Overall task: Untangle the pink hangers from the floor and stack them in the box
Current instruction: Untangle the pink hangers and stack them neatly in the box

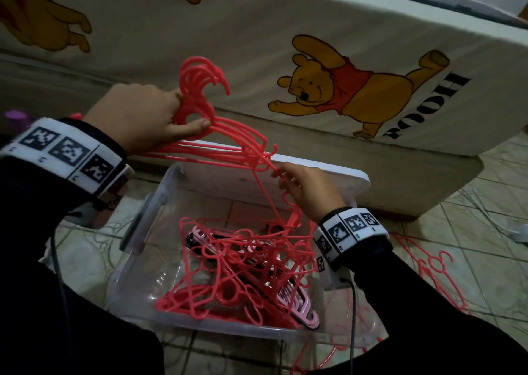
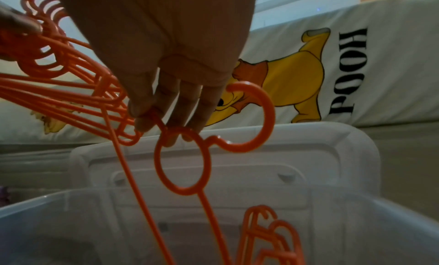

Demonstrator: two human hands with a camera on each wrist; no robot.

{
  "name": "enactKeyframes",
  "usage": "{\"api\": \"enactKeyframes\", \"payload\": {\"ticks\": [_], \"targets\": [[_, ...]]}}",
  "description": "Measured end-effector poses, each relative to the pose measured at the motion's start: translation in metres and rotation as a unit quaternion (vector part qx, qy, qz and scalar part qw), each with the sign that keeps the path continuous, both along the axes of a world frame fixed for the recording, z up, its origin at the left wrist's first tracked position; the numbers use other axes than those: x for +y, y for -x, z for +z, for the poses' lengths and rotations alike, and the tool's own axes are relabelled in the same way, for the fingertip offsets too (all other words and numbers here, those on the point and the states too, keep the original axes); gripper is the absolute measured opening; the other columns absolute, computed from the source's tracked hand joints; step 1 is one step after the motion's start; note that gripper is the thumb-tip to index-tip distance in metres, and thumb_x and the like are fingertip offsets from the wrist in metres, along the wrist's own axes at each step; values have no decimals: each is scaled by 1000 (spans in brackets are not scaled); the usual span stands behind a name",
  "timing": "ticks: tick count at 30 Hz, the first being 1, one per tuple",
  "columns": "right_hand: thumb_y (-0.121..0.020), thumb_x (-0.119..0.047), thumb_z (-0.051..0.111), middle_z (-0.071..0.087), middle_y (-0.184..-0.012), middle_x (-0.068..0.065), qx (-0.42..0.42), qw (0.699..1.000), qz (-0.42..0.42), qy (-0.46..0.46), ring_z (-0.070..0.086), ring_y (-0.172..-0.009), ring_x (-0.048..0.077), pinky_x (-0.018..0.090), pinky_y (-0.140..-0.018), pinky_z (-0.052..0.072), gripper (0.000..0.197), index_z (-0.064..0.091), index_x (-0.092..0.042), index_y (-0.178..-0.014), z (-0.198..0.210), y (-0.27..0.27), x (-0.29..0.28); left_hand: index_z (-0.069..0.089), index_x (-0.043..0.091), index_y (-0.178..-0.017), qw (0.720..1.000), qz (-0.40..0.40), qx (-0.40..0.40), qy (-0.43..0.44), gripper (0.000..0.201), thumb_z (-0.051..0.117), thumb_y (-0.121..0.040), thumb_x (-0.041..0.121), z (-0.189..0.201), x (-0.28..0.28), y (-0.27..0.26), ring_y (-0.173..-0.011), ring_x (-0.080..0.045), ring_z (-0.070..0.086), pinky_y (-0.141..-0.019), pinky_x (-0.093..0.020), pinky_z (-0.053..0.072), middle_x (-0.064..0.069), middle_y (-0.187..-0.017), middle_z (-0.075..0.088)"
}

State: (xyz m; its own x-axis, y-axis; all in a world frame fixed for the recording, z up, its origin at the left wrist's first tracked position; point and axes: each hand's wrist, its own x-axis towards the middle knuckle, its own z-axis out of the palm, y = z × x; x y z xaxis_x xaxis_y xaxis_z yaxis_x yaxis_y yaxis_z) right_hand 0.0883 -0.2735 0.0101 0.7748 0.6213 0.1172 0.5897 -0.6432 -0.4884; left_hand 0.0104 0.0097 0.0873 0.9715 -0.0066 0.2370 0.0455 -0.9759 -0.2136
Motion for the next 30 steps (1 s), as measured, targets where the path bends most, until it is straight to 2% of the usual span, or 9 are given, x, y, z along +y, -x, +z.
{"api": "enactKeyframes", "payload": {"ticks": [2,3,6,8,14,19,25,27,30], "targets": [[-90,-11,56,71,-88,-3,-3,1000,11,-5,66,-86,19,37,-77,52,22,66,-22,-106,-1,1,2,52,13,-115,1000,-24,-5,8,89,19,-68,81,-4,6,-2,-68,-35,64,-53,-30,33,-19,-71,63],[-90,-10,55,71,-87,-3,-2,1000,18,-7,66,-85,18,37,-76,52,22,65,-22,-105,-1,1,3,50,13,-114,999,-33,-7,14,88,20,-67,80,-5,7,-2,-69,-35,65,-54,-31,33,-19,-73,65],[-89,-7,55,70,-83,-5,-7,999,36,-18,65,-80,14,36,-74,52,22,66,-21,-102,-2,0,2,40,18,-88,997,-47,-30,44,52,29,-80,69,-9,8,-1,-68,-37,64,-54,-31,30,-20,-74,65],[-88,-6,55,70,-81,-5,-9,999,39,-29,65,-77,12,34,-73,53,23,66,-21,-100,-4,-2,0,32,19,-81,997,-41,-38,62,39,34,-87,58,-11,7,-2,-65,-38,62,-54,-32,28,-21,-73,63],[-87,-5,53,69,-81,-6,-14,998,45,-52,64,-71,12,35,-70,54,26,65,-23,-102,-9,-6,-3,33,21,-74,995,-21,-50,86,40,20,-74,59,-9,-1,-5,-63,-39,59,-54,-33,30,-22,-69,59],[-88,-6,54,69,-79,-8,-28,996,58,-65,62,-69,7,34,-67,54,26,66,-24,-103,-13,-8,-6,35,20,-76,996,-12,-52,73,39,20,-77,56,-6,-5,-5,-64,-38,59,-55,-33,28,-22,-73,62],[-92,-8,51,66,-74,-11,-12,997,57,-59,62,-65,8,31,-64,53,24,67,-23,-102,-16,-12,-7,39,22,-83,993,13,-19,118,34,25,-78,52,-8,-10,-3,-78,-40,60,-62,-37,34,-24,-87,63],[-91,-5,53,67,-75,-8,13,996,59,-71,64,-65,10,31,-66,54,22,69,-19,-98,-16,-12,-5,42,20,-82,994,0,-31,107,32,27,-78,48,-4,-13,-2,-73,-40,60,-60,-36,35,-25,-80,62],[-89,-4,59,72,-84,-1,77,992,77,-60,68,-73,9,23,-75,55,22,71,-13,-105,-17,-13,0,39,18,-75,990,-35,-69,118,27,29,-76,43,2,-20,1,-61,-43,57,-56,-34,33,-28,-65,57]]}}
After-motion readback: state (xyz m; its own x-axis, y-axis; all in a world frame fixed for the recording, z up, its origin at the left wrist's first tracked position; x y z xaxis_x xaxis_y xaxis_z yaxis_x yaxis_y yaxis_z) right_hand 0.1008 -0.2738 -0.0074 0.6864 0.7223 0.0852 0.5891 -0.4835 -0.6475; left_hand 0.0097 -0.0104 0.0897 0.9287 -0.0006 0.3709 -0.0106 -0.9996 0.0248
